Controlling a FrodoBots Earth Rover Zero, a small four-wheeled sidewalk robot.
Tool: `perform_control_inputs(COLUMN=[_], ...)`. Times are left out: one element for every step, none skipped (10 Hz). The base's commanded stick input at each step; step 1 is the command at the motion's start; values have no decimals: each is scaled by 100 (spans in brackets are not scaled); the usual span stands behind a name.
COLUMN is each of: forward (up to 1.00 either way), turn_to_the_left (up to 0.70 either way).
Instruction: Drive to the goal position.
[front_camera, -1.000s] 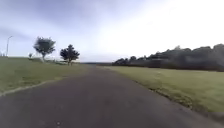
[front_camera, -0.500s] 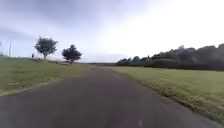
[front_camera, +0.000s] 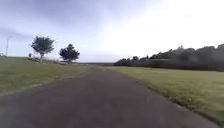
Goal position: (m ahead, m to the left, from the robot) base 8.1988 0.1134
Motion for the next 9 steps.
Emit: perform_control_inputs(forward=[100,100,100,100,100,100,100,100,100], turn_to_the_left=[0,0,0,0,15,27,27,27,27])
